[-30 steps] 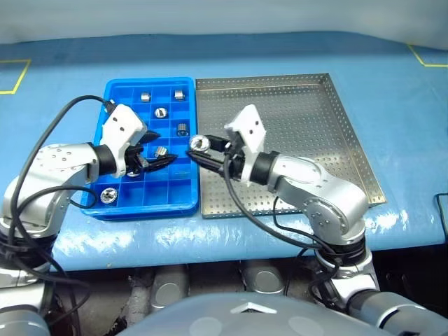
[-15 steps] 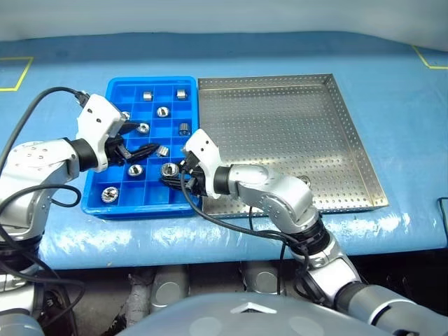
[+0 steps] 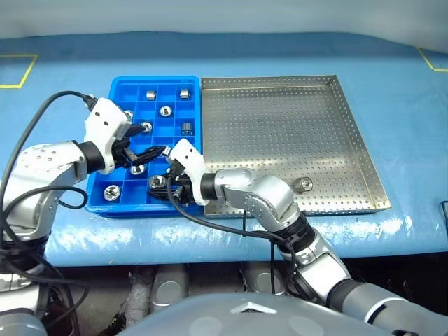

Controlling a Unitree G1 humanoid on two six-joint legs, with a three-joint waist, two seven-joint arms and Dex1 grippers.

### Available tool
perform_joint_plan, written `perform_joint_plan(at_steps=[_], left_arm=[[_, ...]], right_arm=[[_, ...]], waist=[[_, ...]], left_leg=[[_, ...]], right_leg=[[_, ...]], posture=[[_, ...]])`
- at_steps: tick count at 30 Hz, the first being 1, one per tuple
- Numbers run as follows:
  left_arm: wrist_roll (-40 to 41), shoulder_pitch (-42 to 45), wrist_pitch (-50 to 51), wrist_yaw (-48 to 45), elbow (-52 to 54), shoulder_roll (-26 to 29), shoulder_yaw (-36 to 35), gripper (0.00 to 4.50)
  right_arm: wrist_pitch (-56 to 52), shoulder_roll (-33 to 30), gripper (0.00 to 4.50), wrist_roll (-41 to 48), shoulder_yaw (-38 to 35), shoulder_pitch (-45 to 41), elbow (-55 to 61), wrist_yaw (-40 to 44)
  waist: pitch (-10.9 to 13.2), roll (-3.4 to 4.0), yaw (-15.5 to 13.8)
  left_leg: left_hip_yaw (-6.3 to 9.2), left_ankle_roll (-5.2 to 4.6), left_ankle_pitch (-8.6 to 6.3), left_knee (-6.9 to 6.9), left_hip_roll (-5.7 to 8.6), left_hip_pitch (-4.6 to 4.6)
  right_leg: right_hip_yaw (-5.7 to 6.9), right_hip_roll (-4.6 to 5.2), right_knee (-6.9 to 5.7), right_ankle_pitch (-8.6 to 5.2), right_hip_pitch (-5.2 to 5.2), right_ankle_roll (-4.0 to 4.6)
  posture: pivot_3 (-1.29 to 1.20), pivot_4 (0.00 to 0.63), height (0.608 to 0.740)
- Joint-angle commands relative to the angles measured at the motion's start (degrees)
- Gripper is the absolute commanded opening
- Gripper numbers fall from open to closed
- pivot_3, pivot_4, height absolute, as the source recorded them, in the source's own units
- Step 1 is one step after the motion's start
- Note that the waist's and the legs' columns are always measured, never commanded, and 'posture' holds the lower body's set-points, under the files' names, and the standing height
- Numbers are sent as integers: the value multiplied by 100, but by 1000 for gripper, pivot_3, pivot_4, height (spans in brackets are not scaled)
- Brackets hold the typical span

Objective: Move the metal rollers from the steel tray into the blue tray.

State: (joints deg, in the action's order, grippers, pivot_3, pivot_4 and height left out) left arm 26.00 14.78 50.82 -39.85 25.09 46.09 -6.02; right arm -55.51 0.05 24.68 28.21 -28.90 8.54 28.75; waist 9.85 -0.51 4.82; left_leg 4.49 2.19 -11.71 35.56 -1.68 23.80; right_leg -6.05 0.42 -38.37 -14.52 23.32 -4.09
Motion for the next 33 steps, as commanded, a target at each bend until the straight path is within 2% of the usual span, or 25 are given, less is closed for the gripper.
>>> perform_joint_plan(at_steps=[1,2,8,12,18,20,23,27,33], left_arm=[[31,149,-70,10,102,-15,6,3694],[26,164,-74,11,85,-23,26,3694],[122,275,-72,-34,86,-212,160,3694],[217,357,-39,-73,167,-429,450,3694],[359,544,-45,-290,162,-1026,1388,3694],[273,684,-145,-339,10,-1258,1754,3694],[220,875,-235,-389,-218,-1487,1981,3694],[112,1052,-368,-533,-445,-1625,2223,3694],[34,1100,-475,-610,-612,-1690,2324,3694]], right_arm=[[97,92,3058,39,-106,-64,138,54],[122,95,3346,24,-147,-49,168,13],[192,-171,3346,-226,-451,-21,706,-360],[145,-855,3346,-687,-780,143,1406,-800],[-370,-1990,3346,-1205,-2105,1101,2500,-1500],[-599,-2073,3346,-1232,-2687,1500,2678,-1705],[-815,-2176,3346,-1355,-3075,1814,2807,-1891],[-1114,-2142,3346,-1273,-3295,2156,3138,-1924],[-1319,-1769,3346,-1060,-3382,2614,3206,-1897]], waist=[[0,0,1],[0,0,2],[0,0,2],[-1,-2,-12],[-2,-3,-33],[-3,-3,-23],[-3,-2,74],[-4,0,249],[-5,1,381]], left_leg=[[0,0,0,0,0,0],[0,0,0,0,0,0],[0,1,1,2,0,1],[0,2,1,4,6,3],[0,2,1,4,12,11],[-1,1,1,4,13,11],[-5,1,1,6,10,9],[-8,0,1,20,7,-4],[-13,-1,2,31,4,-10]], right_leg=[[0,0,0,0,0,0],[0,0,0,0,0,0],[0,0,-2,-1,1,-1],[0,6,-2,0,0,-1],[-2,11,3,-2,1,-3],[-3,10,4,-1,0,-2],[-9,6,-1,-1,2,-2],[-17,-3,-28,-15,1,-24],[-27,-10,-40,-15,-1,-26]], posture=[[-1,150,740],[-11,150,740],[-23,150,740],[-36,150,740],[-82,150,740],[-109,150,740],[-131,150,740],[-165,150,740],[-174,150,740]])
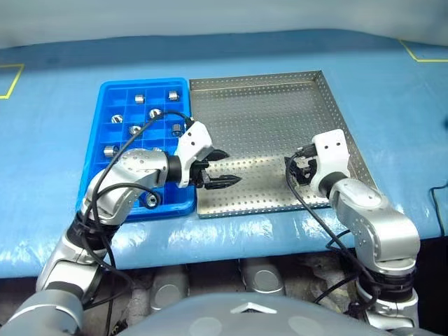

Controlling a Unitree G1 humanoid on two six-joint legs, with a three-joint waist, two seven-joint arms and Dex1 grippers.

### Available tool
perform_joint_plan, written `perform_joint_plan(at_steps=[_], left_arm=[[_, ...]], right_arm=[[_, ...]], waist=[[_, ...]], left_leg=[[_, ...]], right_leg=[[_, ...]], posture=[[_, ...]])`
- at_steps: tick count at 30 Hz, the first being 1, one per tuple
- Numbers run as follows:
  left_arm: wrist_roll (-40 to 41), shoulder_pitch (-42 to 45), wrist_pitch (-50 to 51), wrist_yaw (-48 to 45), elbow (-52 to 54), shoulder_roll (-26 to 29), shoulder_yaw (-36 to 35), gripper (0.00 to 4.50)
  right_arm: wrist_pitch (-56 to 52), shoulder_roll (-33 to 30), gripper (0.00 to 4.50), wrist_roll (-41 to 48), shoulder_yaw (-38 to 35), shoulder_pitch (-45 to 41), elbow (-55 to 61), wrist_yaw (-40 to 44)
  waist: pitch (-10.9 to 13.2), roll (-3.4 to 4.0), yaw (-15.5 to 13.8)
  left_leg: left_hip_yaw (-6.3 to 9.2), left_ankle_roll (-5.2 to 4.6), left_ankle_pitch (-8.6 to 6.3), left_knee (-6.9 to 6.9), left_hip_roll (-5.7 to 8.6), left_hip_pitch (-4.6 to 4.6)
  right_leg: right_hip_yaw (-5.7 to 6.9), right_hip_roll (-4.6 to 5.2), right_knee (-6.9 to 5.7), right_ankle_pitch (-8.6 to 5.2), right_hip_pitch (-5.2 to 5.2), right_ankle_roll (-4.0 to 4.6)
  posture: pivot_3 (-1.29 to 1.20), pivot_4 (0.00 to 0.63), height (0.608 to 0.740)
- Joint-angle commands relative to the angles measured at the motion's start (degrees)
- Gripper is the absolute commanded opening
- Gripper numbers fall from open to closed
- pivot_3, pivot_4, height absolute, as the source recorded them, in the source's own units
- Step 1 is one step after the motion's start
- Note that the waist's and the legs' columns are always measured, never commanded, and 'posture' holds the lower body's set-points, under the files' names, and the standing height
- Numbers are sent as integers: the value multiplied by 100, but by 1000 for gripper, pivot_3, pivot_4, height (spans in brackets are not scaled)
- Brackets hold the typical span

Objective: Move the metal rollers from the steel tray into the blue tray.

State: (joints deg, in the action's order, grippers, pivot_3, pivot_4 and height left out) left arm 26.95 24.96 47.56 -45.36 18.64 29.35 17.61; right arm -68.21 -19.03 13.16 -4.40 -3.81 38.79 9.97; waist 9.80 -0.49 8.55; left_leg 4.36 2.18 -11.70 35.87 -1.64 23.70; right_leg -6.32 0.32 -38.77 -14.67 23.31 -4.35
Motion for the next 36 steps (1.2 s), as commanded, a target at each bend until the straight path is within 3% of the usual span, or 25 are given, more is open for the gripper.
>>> perform_joint_plan(at_steps=[1,9,12,15,21,27,36], left_arm=[[-66,80,-161,-60,20,-16,-43,3694],[-133,-27,-175,-18,64,4,-99,3694],[-154,-70,-171,7,91,23,-149,3694],[-174,-98,-176,24,92,45,-194,3694],[-174,-105,-198,104,73,102,-456,3694],[-262,-131,-85,578,130,466,-1345,3694],[-312,-652,87,1181,492,1087,-2484,3694]], right_arm=[[-60,204,3346,127,-128,154,168,-16],[20,258,3346,26,-166,246,-341,-93],[19,204,2781,18,-164,276,-349,-78],[25,179,1868,17,-137,282,-341,-67],[148,287,1859,143,1,39,-106,-15],[197,574,1859,499,332,-647,-16,229],[638,977,1859,622,1655,-1891,-1082,795]], waist=[[0,0,15],[0,0,2],[0,0,-12],[0,0,-32],[0,0,-26],[0,0,13],[3,-5,-92]], left_leg=[[0,0,0,1,0,0],[-3,0,0,1,2,2],[-1,0,0,-1,2,2],[-1,0,0,-2,1,2],[-2,0,0,-1,1,2],[-1,0,0,-2,-5,0],[2,0,0,-14,-3,8]], right_leg=[[-1,1,0,0,0,0],[-2,3,1,0,0,0],[-2,2,1,0,0,0],[-1,2,1,-1,1,0],[-2,2,1,-1,1,0],[-2,-5,-2,0,5,0],[2,1,5,-1,13,3]], posture=[[-171,150,740],[-158,150,740],[-141,150,740],[-139,150,740],[-138,150,740],[-118,150,740],[-33,150,740]])
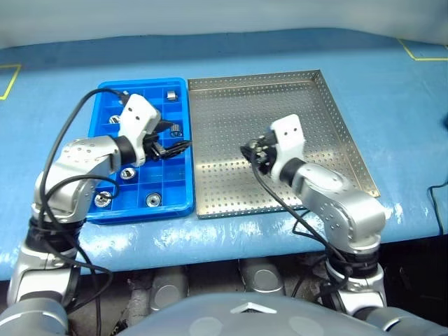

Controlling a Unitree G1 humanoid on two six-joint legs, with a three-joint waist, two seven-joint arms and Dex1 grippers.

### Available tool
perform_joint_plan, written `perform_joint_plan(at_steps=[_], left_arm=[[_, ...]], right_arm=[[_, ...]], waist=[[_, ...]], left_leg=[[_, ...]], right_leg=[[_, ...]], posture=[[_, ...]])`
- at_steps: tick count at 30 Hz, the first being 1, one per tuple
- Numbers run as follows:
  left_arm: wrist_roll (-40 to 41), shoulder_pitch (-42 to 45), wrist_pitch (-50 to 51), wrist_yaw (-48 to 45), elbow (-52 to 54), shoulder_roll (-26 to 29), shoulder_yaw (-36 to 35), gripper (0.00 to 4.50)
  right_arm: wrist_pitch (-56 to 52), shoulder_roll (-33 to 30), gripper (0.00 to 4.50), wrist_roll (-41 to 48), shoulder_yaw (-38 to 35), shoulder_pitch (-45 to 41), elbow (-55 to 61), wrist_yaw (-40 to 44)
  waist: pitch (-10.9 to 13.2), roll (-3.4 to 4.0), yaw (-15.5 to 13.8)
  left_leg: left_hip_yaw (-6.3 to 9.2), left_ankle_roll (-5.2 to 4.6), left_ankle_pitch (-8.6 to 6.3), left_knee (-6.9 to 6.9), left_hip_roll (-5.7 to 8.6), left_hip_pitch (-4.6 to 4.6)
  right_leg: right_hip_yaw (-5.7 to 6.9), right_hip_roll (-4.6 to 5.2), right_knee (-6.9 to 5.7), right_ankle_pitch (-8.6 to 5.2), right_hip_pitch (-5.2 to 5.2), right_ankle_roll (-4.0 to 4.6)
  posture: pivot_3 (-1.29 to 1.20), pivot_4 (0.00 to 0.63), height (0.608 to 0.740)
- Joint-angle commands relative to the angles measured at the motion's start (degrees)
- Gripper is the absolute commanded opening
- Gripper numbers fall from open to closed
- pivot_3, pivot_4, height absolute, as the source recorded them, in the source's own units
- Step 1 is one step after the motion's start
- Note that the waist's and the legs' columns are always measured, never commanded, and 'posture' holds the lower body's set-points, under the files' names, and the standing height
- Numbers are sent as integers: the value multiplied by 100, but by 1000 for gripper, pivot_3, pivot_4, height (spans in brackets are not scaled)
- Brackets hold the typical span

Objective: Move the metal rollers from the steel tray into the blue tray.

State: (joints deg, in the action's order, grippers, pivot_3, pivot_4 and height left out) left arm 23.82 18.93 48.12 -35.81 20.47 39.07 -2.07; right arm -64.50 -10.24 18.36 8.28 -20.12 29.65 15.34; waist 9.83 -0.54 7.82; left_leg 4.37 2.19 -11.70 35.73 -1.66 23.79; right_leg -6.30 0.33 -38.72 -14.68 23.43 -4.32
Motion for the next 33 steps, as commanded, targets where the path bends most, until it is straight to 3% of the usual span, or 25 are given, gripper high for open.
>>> perform_joint_plan(at_steps=[1,12,23,24,27,33], left_arm=[[15,-114,44,268,365,130,-626,3694],[185,-621,275,559,916,65,-993,3694],[314,-586,330,668,967,-31,-876,3694],[325,-570,337,663,957,-46,-854,3694],[354,-502,326,654,925,-104,-748,3694],[358,-381,252,633,789,-173,-564,3694]], right_arm=[[345,106,1859,63,545,-345,-309,319],[1016,358,1859,-114,1330,-1091,-1434,823],[1351,444,1859,-389,1609,-1314,-1996,1045],[1374,443,2585,-403,1598,-1313,-2000,1058],[1496,449,3379,-441,1484,-1253,-1868,998],[1450,396,3379,-424,1178,-1112,-1510,848]], waist=[[1,-1,-51],[1,-2,-386],[1,-2,-427],[1,-2,-426],[1,-2,-426],[1,-2,-412]], left_leg=[[1,0,0,-2,0,0],[5,4,2,-7,3,-1],[9,6,3,-11,3,-1],[9,6,3,-11,3,-1],[9,6,3,-11,2,-1],[10,7,4,-11,3,-1]], right_leg=[[1,0,0,0,1,1],[11,8,0,-1,0,7],[17,8,0,11,0,32],[18,8,0,11,0,32],[18,8,0,11,0,32],[19,8,0,11,-1,32]], posture=[[-21,150,740],[57,150,740],[54,150,740],[54,150,740],[54,150,740],[9,150,740]])
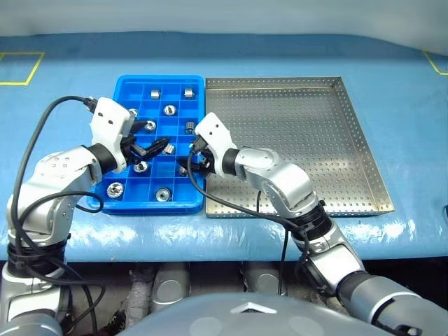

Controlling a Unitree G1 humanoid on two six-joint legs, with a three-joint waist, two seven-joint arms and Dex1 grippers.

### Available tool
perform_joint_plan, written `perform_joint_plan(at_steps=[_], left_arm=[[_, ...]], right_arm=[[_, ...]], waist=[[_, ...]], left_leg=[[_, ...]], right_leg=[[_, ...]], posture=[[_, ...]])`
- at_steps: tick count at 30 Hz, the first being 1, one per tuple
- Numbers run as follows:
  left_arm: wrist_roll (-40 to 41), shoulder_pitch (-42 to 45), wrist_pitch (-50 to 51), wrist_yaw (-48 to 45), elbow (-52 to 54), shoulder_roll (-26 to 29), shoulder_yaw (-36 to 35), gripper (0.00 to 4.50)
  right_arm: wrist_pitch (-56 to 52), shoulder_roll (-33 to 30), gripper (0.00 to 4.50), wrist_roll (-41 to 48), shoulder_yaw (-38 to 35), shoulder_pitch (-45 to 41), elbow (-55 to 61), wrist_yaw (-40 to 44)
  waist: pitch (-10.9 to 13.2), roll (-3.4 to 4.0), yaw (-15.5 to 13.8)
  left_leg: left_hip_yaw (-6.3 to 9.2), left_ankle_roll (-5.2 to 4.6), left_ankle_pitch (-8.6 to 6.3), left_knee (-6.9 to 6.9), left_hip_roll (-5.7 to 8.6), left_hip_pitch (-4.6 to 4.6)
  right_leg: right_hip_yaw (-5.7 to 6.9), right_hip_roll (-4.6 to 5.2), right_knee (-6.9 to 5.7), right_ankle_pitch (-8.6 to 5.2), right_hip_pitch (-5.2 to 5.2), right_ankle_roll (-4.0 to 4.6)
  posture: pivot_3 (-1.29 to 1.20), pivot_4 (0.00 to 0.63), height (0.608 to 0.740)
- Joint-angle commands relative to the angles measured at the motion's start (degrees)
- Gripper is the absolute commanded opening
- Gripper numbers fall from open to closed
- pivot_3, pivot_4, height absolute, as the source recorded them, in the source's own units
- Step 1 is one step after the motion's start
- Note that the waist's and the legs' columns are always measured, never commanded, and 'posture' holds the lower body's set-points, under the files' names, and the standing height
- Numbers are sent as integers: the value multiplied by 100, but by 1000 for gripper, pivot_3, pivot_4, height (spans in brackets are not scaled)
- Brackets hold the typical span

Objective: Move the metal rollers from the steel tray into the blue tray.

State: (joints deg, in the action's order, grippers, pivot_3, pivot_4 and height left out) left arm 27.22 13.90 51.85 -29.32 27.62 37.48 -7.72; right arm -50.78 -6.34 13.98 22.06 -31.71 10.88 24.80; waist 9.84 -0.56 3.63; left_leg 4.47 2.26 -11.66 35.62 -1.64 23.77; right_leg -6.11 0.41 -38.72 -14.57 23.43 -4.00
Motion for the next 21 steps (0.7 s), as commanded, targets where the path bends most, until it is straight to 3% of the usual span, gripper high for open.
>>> perform_joint_plan(at_steps=[1,6,9,14,19,21], left_arm=[[19,139,-141,-31,59,-28,16,3694],[48,260,-397,-210,-49,-275,322,3694],[-112,274,-844,-358,-149,-523,768,3694],[-427,131,-1423,-625,-273,-732,1515,3694],[-419,164,-1484,-743,-445,-743,1425,3694],[-462,203,-1539,-819,-522,-641,1356,3694]], right_arm=[[90,-4,3379,-10,-252,70,433,-145],[394,-691,3379,-280,-666,622,1335,-296],[453,-1392,3379,-206,-1179,1312,1796,-89],[601,-2037,3379,45,-2212,2352,2232,113],[750,-2238,4493,448,-2749,2881,2669,412],[777,-2019,4493,552,-2953,2812,2678,180]], waist=[[0,0,14],[0,0,4],[-2,-1,-39],[-1,-1,62],[-1,-1,190],[-1,-1,238]], left_leg=[[0,0,0,-1,0,0],[0,1,0,0,4,2],[-1,1,0,1,12,5],[-6,0,-1,-3,12,3],[-5,-2,-1,-1,-2,-7],[-7,-2,-1,5,-3,-14]], right_leg=[[0,0,0,0,1,0],[0,5,1,-1,0,0],[0,13,13,-3,-6,-5],[-4,13,24,-3,-11,-7],[-6,-5,9,-16,-10,-26],[-10,-9,1,-16,-12,-26]], posture=[[4,150,740],[-12,150,740],[-27,150,740],[-69,150,740],[-107,150,740],[-112,150,740]])
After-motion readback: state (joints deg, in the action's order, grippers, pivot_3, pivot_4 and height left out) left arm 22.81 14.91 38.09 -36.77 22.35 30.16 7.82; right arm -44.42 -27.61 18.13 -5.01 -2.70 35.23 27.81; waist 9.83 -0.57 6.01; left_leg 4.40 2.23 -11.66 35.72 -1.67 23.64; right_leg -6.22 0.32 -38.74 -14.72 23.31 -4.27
